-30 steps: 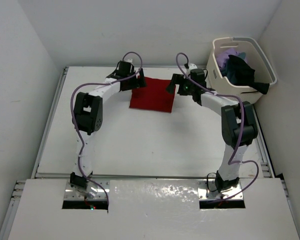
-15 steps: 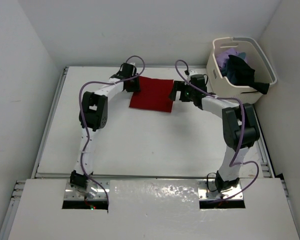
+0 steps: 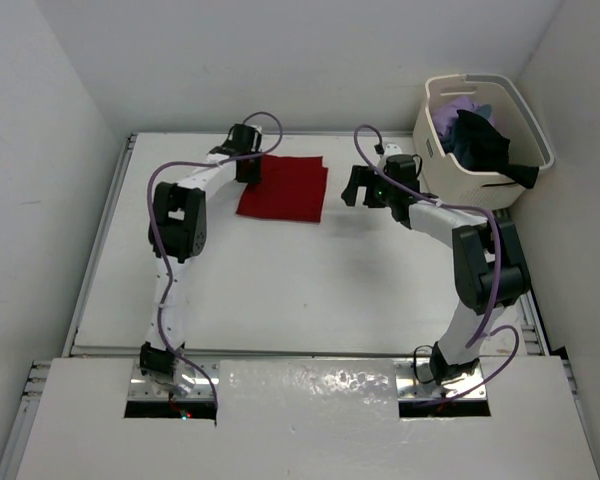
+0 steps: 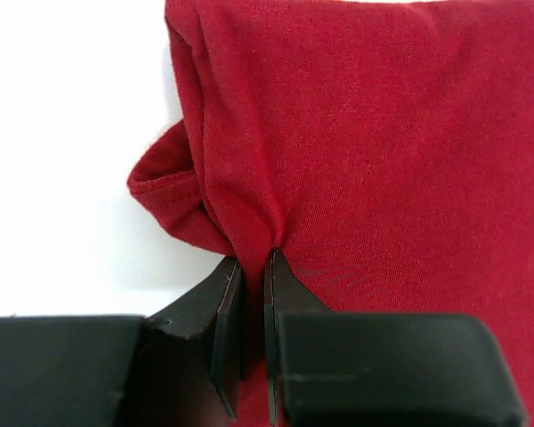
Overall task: Fold and stack the t-shirts
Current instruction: Put the neatly folded tshirt into the corner of the board with the left arm
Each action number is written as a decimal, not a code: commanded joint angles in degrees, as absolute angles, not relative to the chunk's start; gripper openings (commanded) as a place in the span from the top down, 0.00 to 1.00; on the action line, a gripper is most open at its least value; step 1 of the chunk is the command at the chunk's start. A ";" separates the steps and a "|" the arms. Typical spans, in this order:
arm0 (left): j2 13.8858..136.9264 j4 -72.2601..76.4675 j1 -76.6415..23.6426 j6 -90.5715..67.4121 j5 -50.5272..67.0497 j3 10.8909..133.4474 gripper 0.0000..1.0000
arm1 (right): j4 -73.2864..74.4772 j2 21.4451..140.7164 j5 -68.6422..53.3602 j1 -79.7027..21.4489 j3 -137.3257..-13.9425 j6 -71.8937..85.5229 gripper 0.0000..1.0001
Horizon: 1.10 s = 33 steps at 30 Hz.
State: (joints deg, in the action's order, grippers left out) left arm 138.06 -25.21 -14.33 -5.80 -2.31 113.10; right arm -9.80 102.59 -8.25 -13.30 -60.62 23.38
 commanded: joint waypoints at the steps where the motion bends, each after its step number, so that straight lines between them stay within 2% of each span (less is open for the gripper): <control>1: 133.16 -28.21 -8.72 2.89 -10.09 112.50 1.00 | -13.18 100.28 -6.77 -13.27 -59.94 22.15 0.01; 7: 133.94 -29.00 -2.56 6.59 -16.52 113.64 1.00 | -16.35 102.13 -7.91 -13.27 -60.11 23.47 0.01; 12: 135.35 -30.50 3.06 6.16 -16.44 118.03 1.00 | -16.61 104.06 -9.05 -13.27 -61.96 24.08 0.01; 33: 142.46 -22.94 8.26 12.74 -23.03 127.96 1.00 | -17.23 105.38 -11.34 -13.36 -63.54 25.05 0.01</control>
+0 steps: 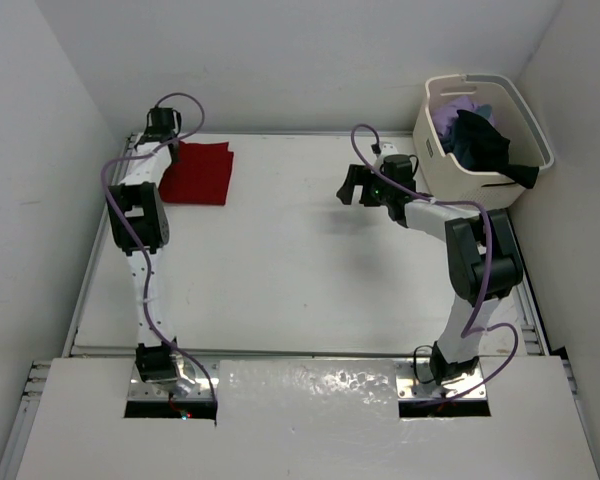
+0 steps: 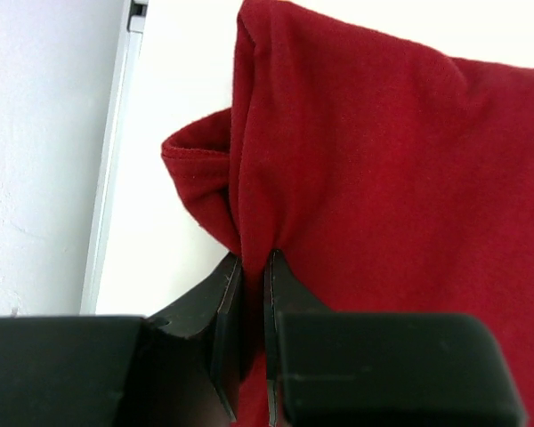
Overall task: Fold and stack the t-shirts
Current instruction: Put the neatly folded tshirt into the corner of the board with the left arm
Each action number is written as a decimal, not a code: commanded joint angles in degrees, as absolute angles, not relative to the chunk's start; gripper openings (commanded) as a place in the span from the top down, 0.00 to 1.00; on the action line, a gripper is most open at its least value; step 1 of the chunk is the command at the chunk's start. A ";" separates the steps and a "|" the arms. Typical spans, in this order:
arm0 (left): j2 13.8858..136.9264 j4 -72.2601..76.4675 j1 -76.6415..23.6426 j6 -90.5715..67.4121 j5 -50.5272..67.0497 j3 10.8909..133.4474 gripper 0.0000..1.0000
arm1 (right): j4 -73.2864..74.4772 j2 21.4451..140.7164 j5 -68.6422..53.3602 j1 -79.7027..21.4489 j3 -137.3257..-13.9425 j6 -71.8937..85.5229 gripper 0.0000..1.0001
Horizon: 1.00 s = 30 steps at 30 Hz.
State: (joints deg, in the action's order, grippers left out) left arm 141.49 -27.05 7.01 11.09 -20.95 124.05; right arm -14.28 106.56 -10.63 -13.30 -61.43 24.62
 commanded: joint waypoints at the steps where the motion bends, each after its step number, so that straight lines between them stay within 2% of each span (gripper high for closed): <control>1: 142.73 -23.55 8.26 12.74 -23.03 128.66 1.00 | -17.23 105.38 -11.34 -13.27 -63.54 25.05 0.01; 11: 142.38 -22.68 8.96 11.07 -23.55 128.23 1.00 | -17.58 105.47 -11.25 -13.27 -63.19 25.31 0.01; 13: 142.38 -22.50 8.96 10.99 -24.43 128.41 0.83 | -17.67 105.56 -11.34 -13.27 -63.19 25.40 0.01; 15: 142.38 -22.59 9.05 11.16 -25.22 128.67 0.55 | -17.14 105.47 -11.34 -13.36 -63.19 25.31 0.01; 16: 142.30 -22.85 9.05 10.81 -25.83 128.93 0.35 | -17.23 105.29 -11.34 -13.27 -63.02 25.31 0.01; 17: 142.21 -22.94 9.05 10.55 -26.62 128.94 0.25 | -17.31 104.86 -11.34 -13.36 -62.76 25.05 0.01; 19: 141.24 -22.94 9.05 9.32 -26.46 128.76 0.26 | -17.75 104.33 -11.51 -13.27 -62.40 24.96 0.01; 22: 137.74 -23.11 9.05 6.52 -24.09 127.18 0.15 | -16.88 103.36 -11.25 -13.27 -62.49 24.26 0.01; 26: 131.69 -25.22 8.88 0.73 -18.12 125.25 0.08 | -15.30 101.52 -9.24 -13.36 -62.31 22.42 0.01; 27: 130.01 -24.79 8.35 -0.95 -16.63 124.03 0.08 | -14.77 100.99 -8.27 -13.53 -62.31 21.89 0.01; 28: 127.82 -23.83 8.00 -2.79 -13.91 120.01 0.02 | -13.29 100.46 -7.04 -13.62 -62.14 20.75 0.01; 30: 120.52 -19.62 4.86 -4.83 -14.84 114.46 0.01 | -11.61 98.88 -3.79 -13.62 -61.96 19.26 0.01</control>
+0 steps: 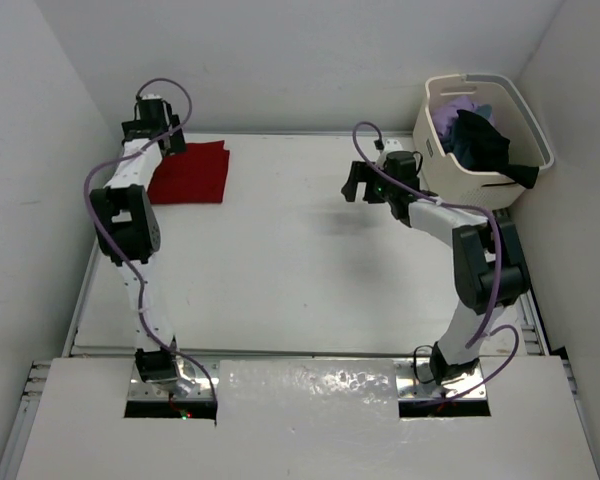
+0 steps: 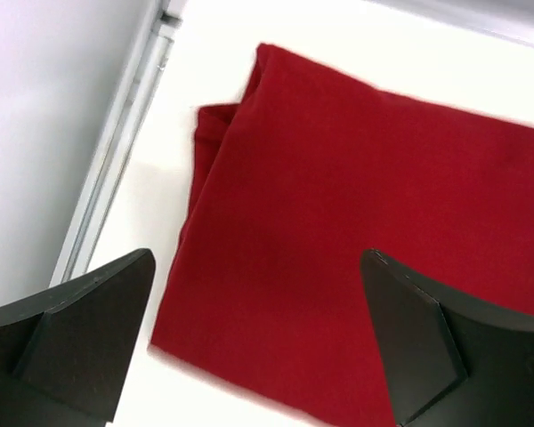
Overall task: Fold and stack the t-shirts
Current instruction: Put the neatly folded tshirt into the corner of the board with the left arm, then grab crumpled tshirt from bin with the right arm
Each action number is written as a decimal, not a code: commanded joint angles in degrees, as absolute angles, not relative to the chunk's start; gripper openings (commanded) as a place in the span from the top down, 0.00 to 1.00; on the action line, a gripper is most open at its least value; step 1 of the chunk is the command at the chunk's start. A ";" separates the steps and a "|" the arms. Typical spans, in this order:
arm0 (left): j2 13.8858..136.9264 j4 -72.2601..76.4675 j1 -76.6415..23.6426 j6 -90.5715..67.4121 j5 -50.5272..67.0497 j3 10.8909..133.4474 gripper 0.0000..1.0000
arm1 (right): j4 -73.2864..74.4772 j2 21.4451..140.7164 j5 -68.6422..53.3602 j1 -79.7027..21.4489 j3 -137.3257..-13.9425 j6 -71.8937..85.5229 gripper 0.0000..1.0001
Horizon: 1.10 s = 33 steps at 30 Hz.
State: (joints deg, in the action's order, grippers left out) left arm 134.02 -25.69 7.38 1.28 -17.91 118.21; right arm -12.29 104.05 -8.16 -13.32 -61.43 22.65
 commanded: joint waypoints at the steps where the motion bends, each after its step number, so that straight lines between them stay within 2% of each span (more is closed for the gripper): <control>1: 117.89 -17.77 3.01 -5.09 -17.81 109.74 0.00 | -10.30 98.35 -2.65 -13.62 -61.53 18.81 0.01; 3: 111.47 -15.74 -4.17 -7.11 -27.71 106.54 0.00 | -9.58 97.13 -0.10 -13.62 -61.17 18.28 0.01; 5: 105.75 -11.11 -9.20 -8.70 -25.51 101.71 0.00 | -7.04 96.77 2.36 -13.62 -62.40 17.58 0.01; 6: 104.08 -9.07 -10.45 -8.61 -18.01 96.82 0.00 | -4.42 96.16 4.46 -13.62 -63.79 16.27 0.01; 7: 100.84 -6.36 -12.72 -10.35 -16.71 94.51 0.00 | -2.92 95.80 5.61 -13.54 -64.50 15.39 0.01; 14: 89.21 6.06 -24.41 -18.10 -26.54 67.19 0.00 | 10.26 93.69 21.17 -10.65 -73.19 9.85 0.01; 20: 89.39 4.57 -25.93 -22.50 -24.87 64.69 0.00 | 16.43 97.99 24.77 -4.58 -83.65 6.08 0.01; 28: 89.21 8.88 -25.93 -19.96 -24.43 63.11 0.00 | 21.53 108.18 28.39 -0.18 -100.26 2.38 0.01; 33: 90.17 9.40 -25.93 -18.72 -23.55 63.19 0.00 | 28.99 121.97 30.85 5.00 -121.25 0.79 0.01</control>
State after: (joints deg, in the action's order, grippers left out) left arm 91.15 5.58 -25.58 -19.62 -23.92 63.33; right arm 24.18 117.89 28.08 2.52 -113.82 2.52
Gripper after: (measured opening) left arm 0.997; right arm 0.992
